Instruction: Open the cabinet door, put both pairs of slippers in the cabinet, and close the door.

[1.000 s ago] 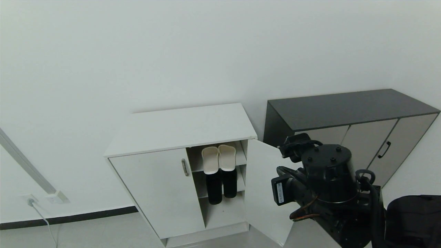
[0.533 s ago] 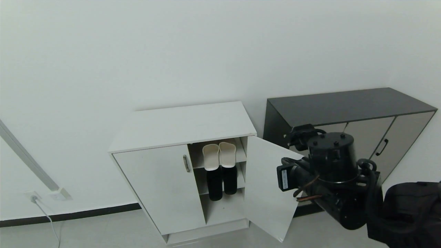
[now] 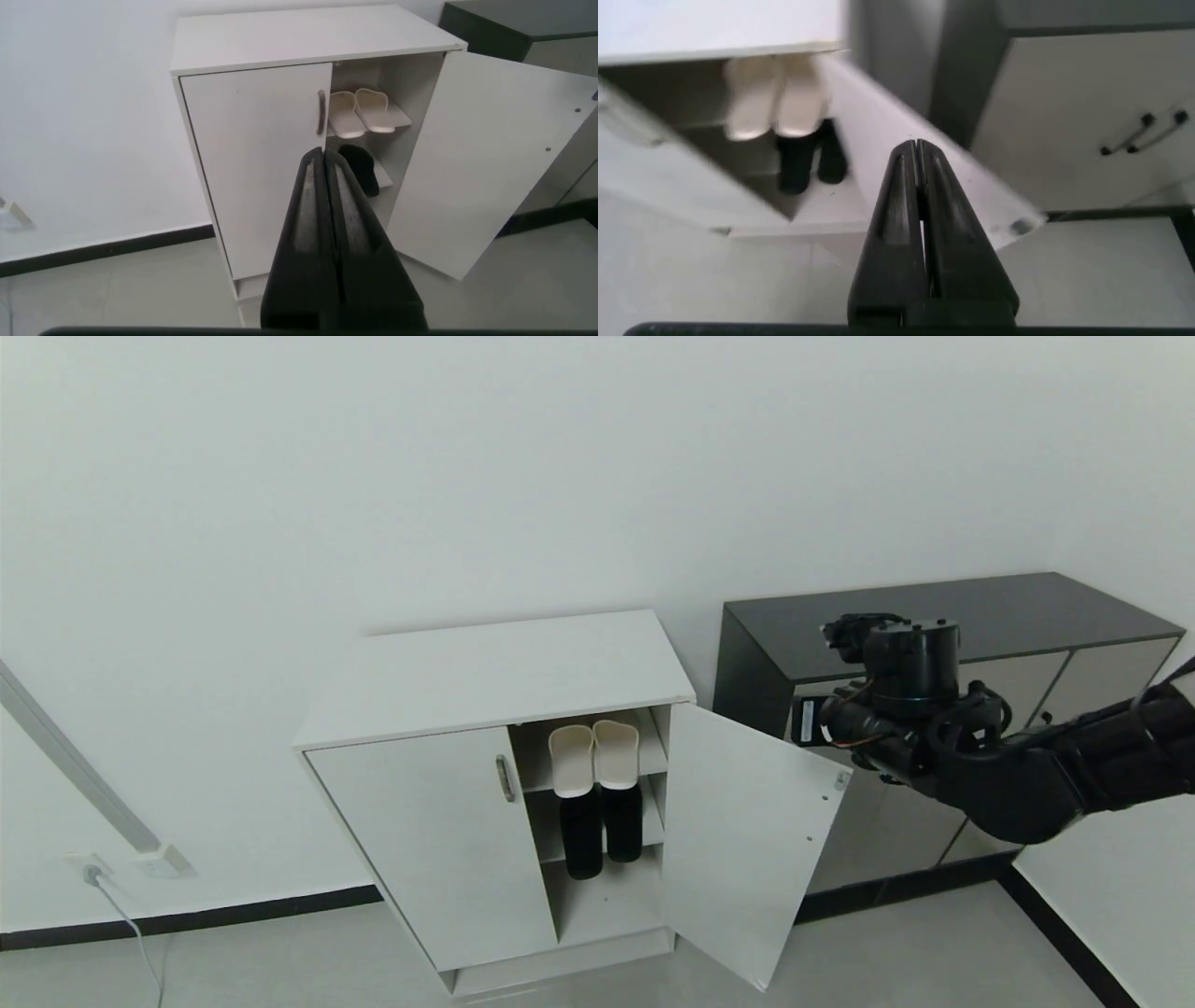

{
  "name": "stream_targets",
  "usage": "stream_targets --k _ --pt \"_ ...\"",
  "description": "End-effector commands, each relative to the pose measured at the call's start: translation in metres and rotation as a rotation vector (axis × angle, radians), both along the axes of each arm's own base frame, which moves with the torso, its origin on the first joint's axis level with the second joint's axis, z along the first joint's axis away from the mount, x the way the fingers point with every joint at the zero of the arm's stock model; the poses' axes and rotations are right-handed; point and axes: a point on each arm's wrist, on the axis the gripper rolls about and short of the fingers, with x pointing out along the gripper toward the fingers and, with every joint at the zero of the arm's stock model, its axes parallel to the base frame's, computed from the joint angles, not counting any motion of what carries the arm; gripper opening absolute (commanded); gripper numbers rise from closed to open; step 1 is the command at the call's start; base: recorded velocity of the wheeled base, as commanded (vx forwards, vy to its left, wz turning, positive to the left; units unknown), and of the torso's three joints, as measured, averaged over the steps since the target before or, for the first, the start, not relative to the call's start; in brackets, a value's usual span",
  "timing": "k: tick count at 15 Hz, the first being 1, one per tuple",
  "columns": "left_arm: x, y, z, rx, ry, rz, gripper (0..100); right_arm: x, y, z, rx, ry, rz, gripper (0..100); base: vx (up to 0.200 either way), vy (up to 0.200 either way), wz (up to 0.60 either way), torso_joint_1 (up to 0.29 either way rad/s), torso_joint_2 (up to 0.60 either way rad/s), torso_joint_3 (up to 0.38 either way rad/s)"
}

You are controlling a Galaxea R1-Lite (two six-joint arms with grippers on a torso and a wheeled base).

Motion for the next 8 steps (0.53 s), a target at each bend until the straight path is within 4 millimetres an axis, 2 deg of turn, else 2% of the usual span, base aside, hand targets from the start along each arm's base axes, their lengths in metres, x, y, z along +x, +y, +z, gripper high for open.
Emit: stream_targets --k 1,2,4,8 --pt "0.000 0.000 0.000 0.000 0.000 0.000 0 0.029 -0.009 -0.022 -0.006 0.037 -0.032 0 0.000 0.000 0.00 0.000 0.00 0.000" --pt "0.000 0.000 0.000 0.000 0.000 0.000 0 0.045 -0.016 -0.033 -0.005 0.055 -0.050 0 0.000 0.000 0.00 0.000 0.00 0.000" --pt "0.000 0.000 0.000 0.000 0.000 0.000 0 0.059 -0.022 -0.046 -0.005 0.072 -0.075 0 0.000 0.000 0.00 0.000 0.00 0.000" --pt "0.000 0.000 0.000 0.000 0.000 0.000 0 0.066 -0.025 -0.064 -0.014 0.107 -0.088 0 0.000 0.000 0.00 0.000 0.00 0.000"
